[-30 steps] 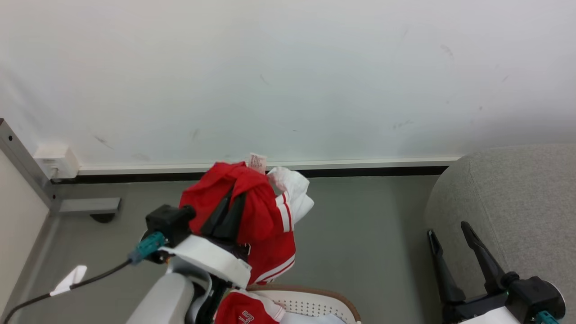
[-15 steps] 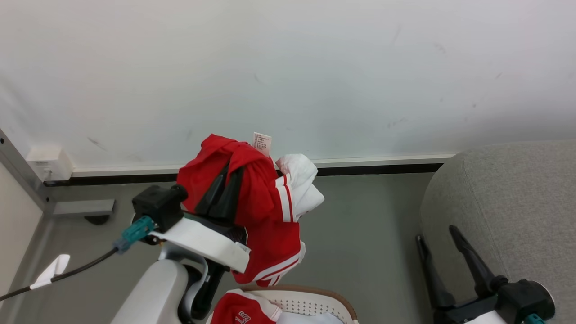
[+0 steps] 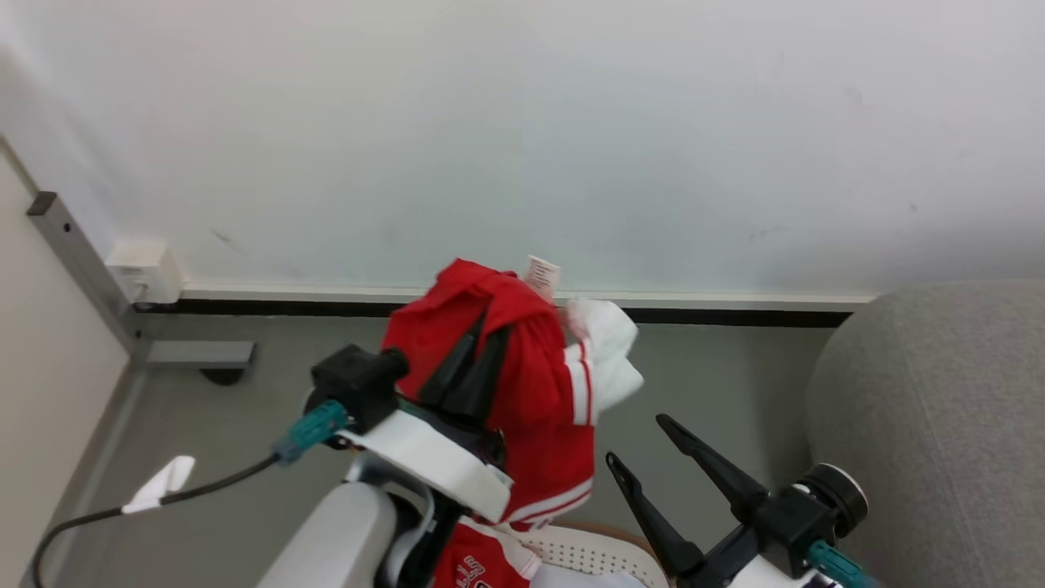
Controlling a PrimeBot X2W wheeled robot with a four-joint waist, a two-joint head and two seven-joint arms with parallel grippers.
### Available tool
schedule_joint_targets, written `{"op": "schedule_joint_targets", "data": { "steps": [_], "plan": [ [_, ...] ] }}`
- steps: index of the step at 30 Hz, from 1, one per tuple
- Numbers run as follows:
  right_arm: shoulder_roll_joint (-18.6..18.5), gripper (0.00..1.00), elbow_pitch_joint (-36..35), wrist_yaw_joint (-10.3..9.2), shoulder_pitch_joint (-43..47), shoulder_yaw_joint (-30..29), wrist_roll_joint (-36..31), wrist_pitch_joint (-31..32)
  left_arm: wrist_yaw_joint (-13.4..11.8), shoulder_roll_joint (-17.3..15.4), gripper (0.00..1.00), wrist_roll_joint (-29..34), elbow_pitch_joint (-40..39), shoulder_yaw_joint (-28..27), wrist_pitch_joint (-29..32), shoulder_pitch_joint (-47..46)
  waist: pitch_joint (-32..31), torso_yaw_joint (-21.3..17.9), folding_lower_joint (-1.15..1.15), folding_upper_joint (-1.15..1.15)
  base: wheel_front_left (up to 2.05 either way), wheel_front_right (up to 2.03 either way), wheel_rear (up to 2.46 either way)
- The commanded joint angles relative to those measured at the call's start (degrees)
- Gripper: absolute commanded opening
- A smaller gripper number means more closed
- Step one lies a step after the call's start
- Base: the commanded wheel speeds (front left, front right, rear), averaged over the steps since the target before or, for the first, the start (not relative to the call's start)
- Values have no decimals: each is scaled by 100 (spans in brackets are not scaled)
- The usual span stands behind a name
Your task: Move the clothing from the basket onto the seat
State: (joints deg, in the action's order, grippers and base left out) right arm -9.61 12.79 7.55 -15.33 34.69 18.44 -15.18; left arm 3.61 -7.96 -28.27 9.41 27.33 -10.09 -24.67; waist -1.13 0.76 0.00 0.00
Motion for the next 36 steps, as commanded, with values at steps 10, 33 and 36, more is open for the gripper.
{"op": "schedule_joint_targets", "data": {
  "steps": [10,33,36],
  "plan": [
    [301,100,1538,-12,-996,765,609,5,195,306,0,24,50,737,111,-75,-165,757,0,0,0,0,0],
    [451,0,1686,-12,-1168,571,668,3,163,288,0,-280,173,1179,145,3,-203,1157,0,0,0,0,0],
    [405,0,1542,-12,-1079,495,666,3,107,265,0,-320,220,1117,94,35,-171,1069,0,0,0,0,0]
  ]
}}
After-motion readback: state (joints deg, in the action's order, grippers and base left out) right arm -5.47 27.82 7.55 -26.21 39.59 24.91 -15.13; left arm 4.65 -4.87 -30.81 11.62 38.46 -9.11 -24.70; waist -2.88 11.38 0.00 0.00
